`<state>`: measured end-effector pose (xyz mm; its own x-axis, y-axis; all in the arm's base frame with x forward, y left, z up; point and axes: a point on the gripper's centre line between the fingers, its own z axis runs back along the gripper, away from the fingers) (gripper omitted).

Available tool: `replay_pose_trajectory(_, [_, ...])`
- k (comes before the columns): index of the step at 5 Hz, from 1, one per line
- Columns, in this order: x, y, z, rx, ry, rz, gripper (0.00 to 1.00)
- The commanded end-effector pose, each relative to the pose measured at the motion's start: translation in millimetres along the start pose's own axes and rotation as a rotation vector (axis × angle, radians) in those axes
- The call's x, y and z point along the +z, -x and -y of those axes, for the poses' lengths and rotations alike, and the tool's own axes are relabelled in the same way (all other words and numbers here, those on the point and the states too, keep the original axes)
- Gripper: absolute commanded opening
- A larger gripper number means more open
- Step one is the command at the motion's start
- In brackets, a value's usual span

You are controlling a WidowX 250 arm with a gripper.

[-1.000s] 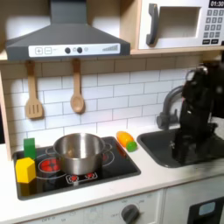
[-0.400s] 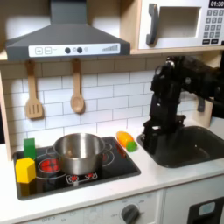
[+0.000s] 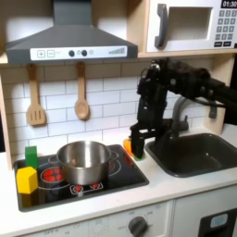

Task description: Slide pot right

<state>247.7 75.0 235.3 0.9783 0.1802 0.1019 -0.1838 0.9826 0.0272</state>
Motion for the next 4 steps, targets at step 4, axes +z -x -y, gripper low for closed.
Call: replay_pose_trajectory(4, [-8.7, -64, -43.3, 0.075, -0.003, 0.022, 1.0])
